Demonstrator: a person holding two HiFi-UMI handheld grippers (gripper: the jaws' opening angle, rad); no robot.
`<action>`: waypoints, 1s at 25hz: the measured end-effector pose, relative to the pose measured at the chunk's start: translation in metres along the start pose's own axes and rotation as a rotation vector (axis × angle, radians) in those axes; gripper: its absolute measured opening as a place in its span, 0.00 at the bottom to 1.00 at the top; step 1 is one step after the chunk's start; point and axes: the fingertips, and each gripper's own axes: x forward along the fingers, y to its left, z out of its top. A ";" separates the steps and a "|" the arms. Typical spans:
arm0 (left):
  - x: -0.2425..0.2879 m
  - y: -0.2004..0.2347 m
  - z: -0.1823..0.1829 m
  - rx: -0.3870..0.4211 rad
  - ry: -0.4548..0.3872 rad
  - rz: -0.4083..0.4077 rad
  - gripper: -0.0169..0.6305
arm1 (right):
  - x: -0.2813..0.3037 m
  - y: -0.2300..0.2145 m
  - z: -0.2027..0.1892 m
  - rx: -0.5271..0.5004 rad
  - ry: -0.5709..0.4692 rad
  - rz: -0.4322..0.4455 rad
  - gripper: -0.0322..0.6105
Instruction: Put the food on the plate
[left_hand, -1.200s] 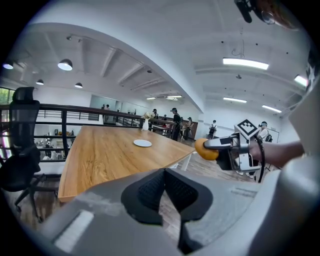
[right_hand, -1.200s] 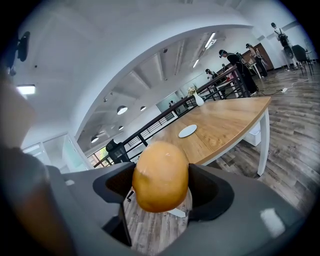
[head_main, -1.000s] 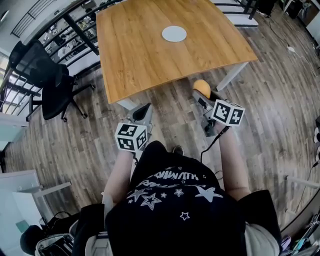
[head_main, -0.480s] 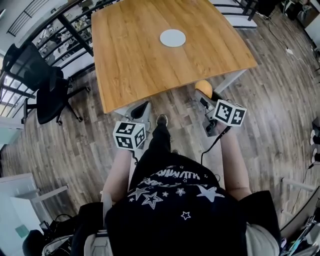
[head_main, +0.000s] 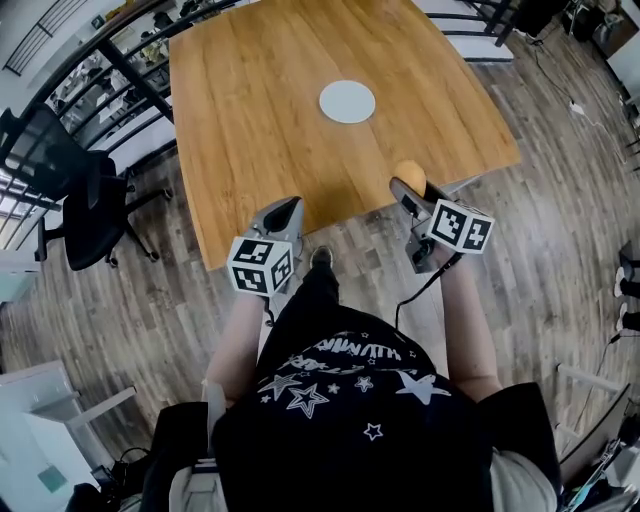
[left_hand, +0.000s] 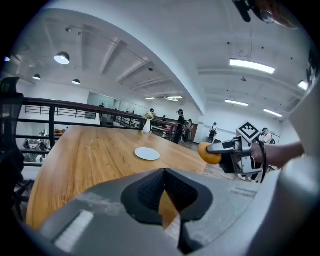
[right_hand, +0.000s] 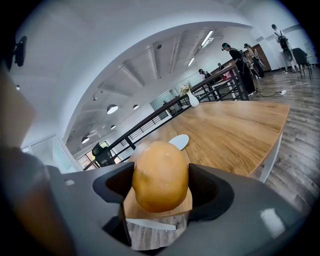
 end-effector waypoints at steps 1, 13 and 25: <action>0.007 0.006 0.004 -0.003 0.004 -0.002 0.03 | 0.007 -0.002 0.006 0.002 0.001 -0.004 0.58; 0.067 0.055 0.045 -0.005 0.018 -0.024 0.03 | 0.075 -0.020 0.049 0.007 0.017 -0.043 0.58; 0.111 0.106 0.077 -0.025 0.011 -0.039 0.03 | 0.147 -0.021 0.070 -0.047 0.073 -0.084 0.58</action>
